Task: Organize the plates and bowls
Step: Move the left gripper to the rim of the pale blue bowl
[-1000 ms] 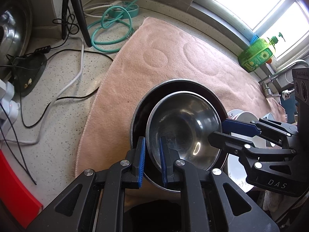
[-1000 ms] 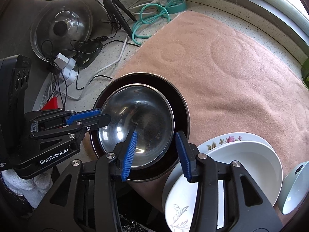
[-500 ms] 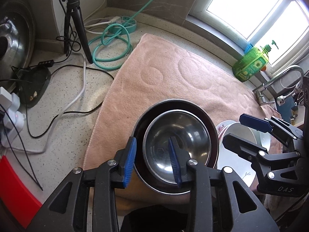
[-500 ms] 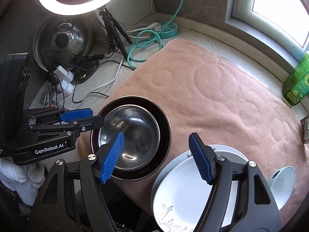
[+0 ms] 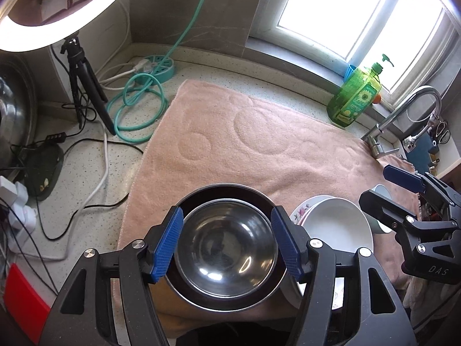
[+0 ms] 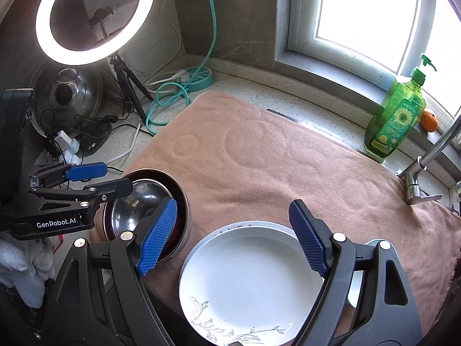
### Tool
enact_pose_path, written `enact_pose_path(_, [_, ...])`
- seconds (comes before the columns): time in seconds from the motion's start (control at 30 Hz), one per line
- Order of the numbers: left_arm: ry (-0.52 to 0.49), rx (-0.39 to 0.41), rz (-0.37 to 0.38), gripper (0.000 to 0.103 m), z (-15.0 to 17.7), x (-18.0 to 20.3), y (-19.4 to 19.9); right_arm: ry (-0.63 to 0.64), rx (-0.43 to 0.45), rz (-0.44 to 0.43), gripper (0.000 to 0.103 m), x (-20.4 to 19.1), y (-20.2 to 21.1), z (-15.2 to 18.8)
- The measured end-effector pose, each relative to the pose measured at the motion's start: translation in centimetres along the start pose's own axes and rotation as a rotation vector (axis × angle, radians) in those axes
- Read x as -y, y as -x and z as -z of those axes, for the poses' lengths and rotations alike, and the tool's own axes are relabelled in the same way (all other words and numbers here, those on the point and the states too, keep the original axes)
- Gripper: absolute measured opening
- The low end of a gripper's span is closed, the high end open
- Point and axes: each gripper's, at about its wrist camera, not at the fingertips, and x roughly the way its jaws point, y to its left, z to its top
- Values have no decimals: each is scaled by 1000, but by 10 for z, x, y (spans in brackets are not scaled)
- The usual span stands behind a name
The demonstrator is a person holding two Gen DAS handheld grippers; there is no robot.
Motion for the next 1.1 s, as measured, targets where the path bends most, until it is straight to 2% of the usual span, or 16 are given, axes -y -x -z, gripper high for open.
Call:
enact_pose_path(0.33, [-106,21,20,63,-14,60,-8,-157,40,63,83,78,28,22])
enact_pose_path(0.7, [-214,9,52,64,-16,131,-27,-313,42,135,83,168,47,60])
enact_pose_path(1.1, [-320,-35,82,64,-4,200,-55,-433,23,170,83,231,55,99])
